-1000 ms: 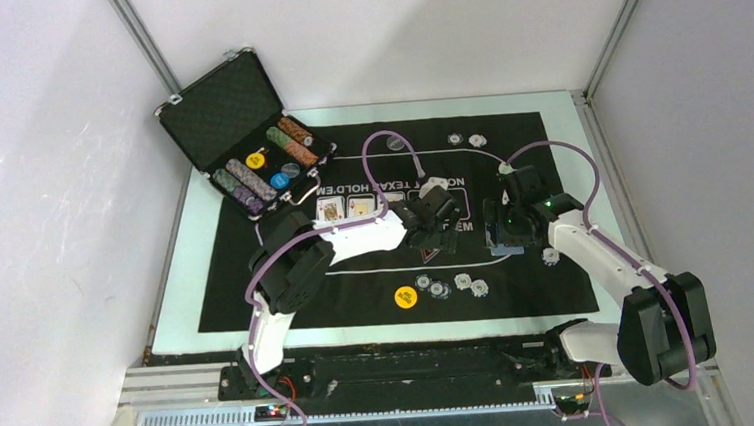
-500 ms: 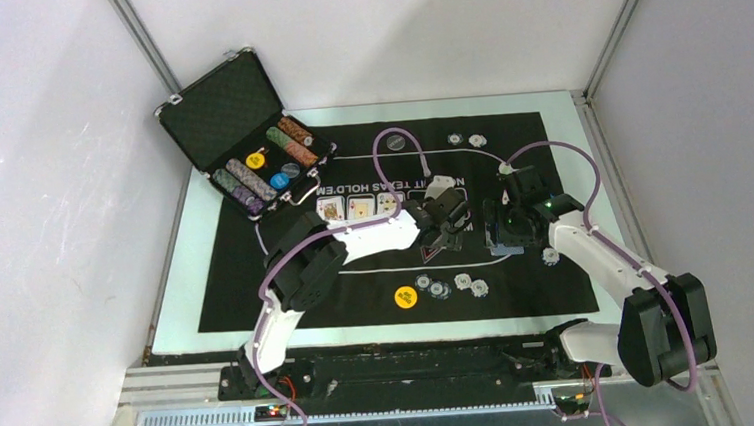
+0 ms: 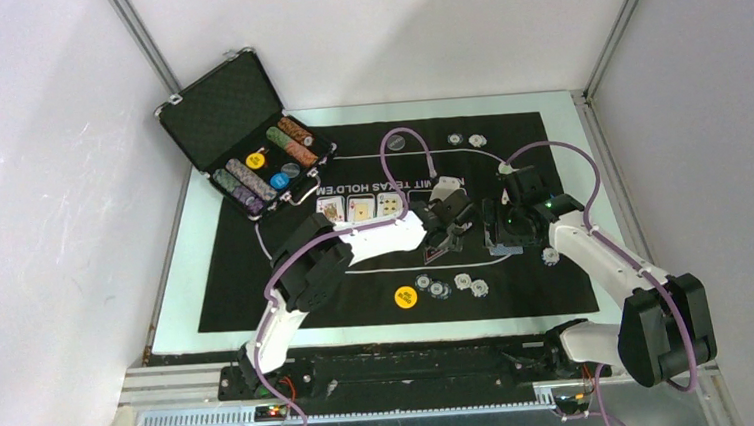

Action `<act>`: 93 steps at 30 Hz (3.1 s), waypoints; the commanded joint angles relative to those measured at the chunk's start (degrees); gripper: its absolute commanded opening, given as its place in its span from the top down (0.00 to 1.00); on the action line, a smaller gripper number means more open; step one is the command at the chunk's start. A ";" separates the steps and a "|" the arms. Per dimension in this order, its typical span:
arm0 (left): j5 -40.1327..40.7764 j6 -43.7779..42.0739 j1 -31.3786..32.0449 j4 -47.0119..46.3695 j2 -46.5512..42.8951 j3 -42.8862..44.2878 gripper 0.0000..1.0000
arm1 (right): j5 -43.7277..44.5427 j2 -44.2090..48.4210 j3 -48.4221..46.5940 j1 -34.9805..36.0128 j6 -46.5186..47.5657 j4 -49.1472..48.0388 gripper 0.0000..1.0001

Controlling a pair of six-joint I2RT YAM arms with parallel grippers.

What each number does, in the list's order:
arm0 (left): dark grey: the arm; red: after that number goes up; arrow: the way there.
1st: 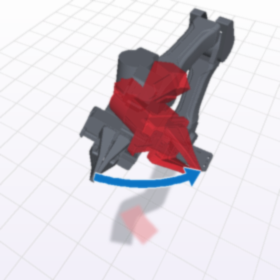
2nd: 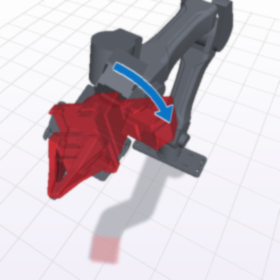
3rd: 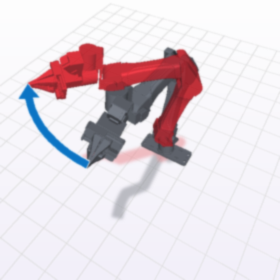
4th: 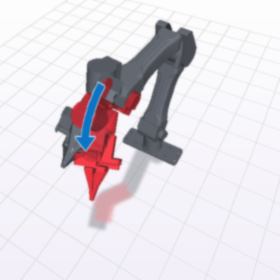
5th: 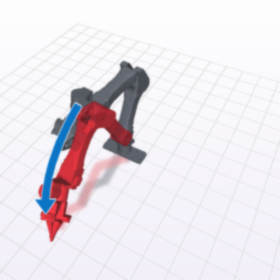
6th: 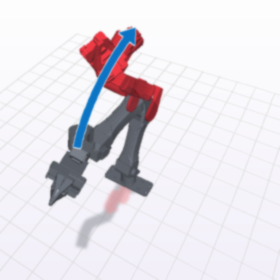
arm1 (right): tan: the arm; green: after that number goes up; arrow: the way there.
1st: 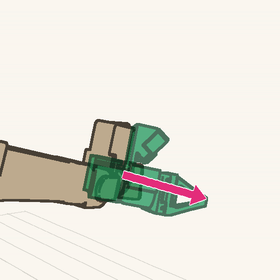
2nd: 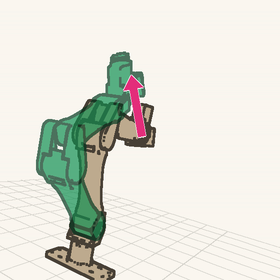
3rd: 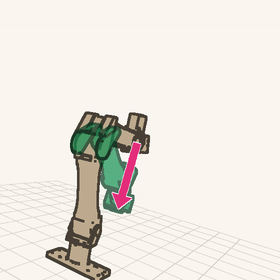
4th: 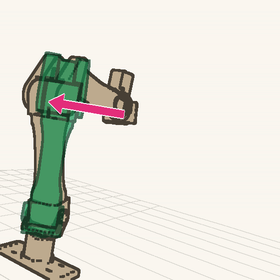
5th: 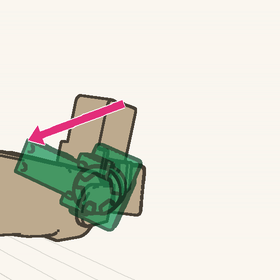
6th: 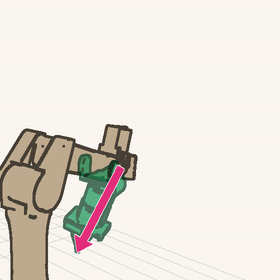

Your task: Distribute texas hold em gaming equipment

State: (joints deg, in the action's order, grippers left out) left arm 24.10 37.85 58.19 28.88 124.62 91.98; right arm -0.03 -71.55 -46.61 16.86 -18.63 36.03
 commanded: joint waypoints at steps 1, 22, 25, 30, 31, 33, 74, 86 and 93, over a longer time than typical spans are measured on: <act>0.76 0.63 0.51 3.97 2.48 -0.43 0.25 | -0.23 1.76 -0.24 -0.15 -0.04 -2.26 1.00; -2.12 0.97 2.36 4.39 -3.04 -6.43 0.16 | -0.62 1.07 -0.19 0.12 -0.08 -2.50 1.00; -4.21 0.54 2.37 1.31 -4.76 -8.83 0.14 | -0.67 0.87 -0.23 0.21 -0.04 -2.54 1.00; -6.13 -0.26 2.36 0.13 -5.32 -9.28 0.14 | -0.67 0.75 -0.23 0.36 0.01 -2.54 1.00; -7.02 -0.41 2.36 0.00 -5.20 -9.28 0.14 | -0.69 0.73 -0.23 0.36 0.00 -2.54 1.00; -8.59 -0.57 2.36 -0.80 -5.20 -9.58 0.13 | -0.75 0.61 -0.24 0.32 0.06 -2.62 1.00; -8.60 -3.73 1.83 -1.43 -7.07 -9.83 0.65 | 0.03 0.68 -0.23 0.45 -0.17 -2.51 1.00; -4.55 -4.63 -1.14 -5.61 -18.65 -15.36 0.78 | 0.03 0.79 -0.15 0.41 -0.14 -2.47 1.00; -1.19 -2.88 -1.84 -7.31 -31.05 -27.65 0.80 | 0.03 0.90 -0.21 0.49 -0.16 -2.46 1.00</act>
State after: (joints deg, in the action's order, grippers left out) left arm 19.40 33.06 56.64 23.83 101.84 69.45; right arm -0.43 -71.57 -46.61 17.12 -18.63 35.42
